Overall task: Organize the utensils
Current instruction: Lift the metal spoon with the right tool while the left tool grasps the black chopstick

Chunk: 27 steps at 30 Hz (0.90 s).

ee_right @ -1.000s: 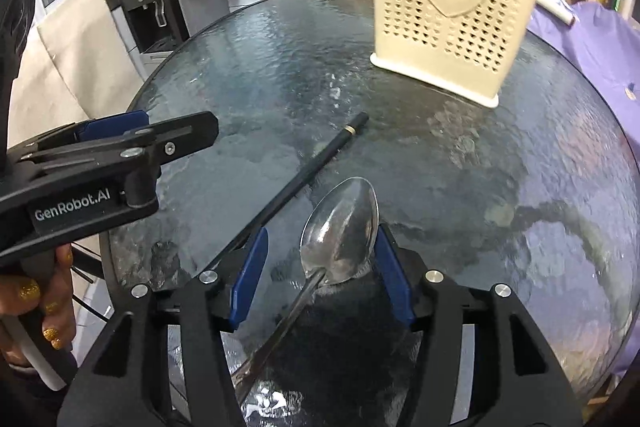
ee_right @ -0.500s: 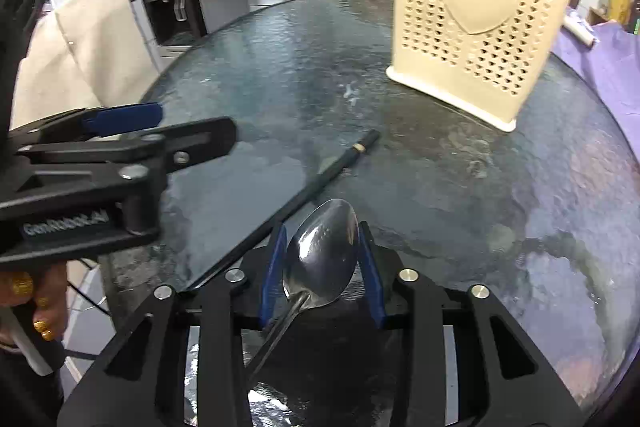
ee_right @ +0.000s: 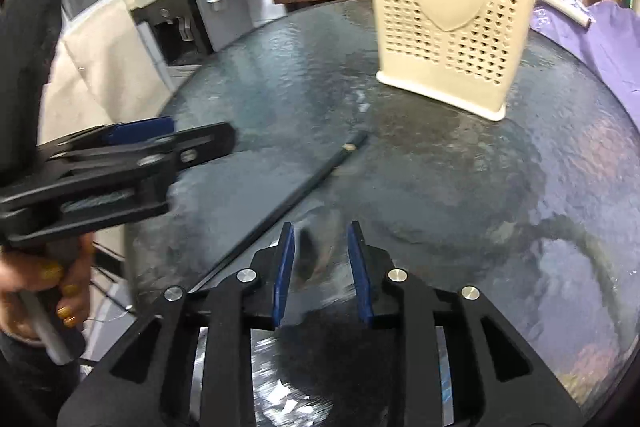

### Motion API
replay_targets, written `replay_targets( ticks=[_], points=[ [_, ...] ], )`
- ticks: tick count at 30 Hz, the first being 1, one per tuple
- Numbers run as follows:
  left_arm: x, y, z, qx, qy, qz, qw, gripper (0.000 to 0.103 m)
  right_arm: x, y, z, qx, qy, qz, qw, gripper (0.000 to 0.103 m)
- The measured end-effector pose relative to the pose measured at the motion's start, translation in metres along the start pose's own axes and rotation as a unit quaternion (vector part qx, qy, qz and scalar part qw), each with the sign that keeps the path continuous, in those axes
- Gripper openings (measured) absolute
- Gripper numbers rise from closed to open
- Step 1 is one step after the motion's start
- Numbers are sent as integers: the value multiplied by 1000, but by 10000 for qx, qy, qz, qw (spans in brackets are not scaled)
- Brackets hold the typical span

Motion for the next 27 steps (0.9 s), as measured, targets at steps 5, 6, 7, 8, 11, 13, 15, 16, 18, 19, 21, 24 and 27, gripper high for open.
replay_targets(
  ticks=[5, 6, 7, 8, 11, 13, 15, 16, 18, 19, 21, 24, 27],
  points=[
    [-7, 2, 1, 17, 37, 99, 9999, 80, -29, -17, 9, -101, 176, 525, 9984, 28],
    [-8, 2, 2, 18, 40, 109, 9999, 80, -32, -19, 10, -103, 124, 607, 9980, 28],
    [-9, 1, 2, 25, 42, 125, 9999, 80, -35, -21, 9, -184, 211, 624, 9977, 28],
    [-9, 1, 2, 26, 41, 132, 9999, 80, -38, -25, 7, -309, 353, 589, 9972, 28],
    [-9, 0, 2, 16, 32, 141, 9999, 80, -44, -35, 2, -509, 421, 664, 9956, 27],
    [-9, 0, 2, 4, 26, 139, 9999, 80, -46, -36, 2, -518, 324, 769, 9952, 24],
    [-9, 0, 2, 2, 31, 133, 9999, 80, -46, -37, 2, -565, 339, 786, 9947, 23],
    [-8, 0, 2, 5, 27, 136, 9999, 80, -46, -38, 3, -561, 358, 779, 9947, 22],
    [-8, 0, 3, 20, 19, 140, 9999, 80, -47, -37, 4, -567, 499, 765, 9942, 21],
    [-9, 0, 3, 31, 24, 149, 9999, 80, -47, -38, 4, -608, 581, 765, 9935, 21],
    [-8, 1, 4, 34, 17, 157, 9999, 80, -46, -40, 4, -681, 693, 736, 9925, 21],
    [-8, 1, 4, 28, 34, 150, 9999, 80, -51, -41, 5, -721, 950, 641, 9908, 21],
    [-8, 0, 4, 14, 34, 152, 9999, 80, -50, -43, 0, -901, 846, 593, 9906, 21]
  ],
)
Point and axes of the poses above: each gripper's, at about its wrist camera, not at the fingertips, and z roughly against the way its jaws point, x to its right, y to its top, the point moved 5 cm from there along -z, roughly the way its jaws point, and after that the axes turned 11 degrees about -z, right-handed, at the moved point
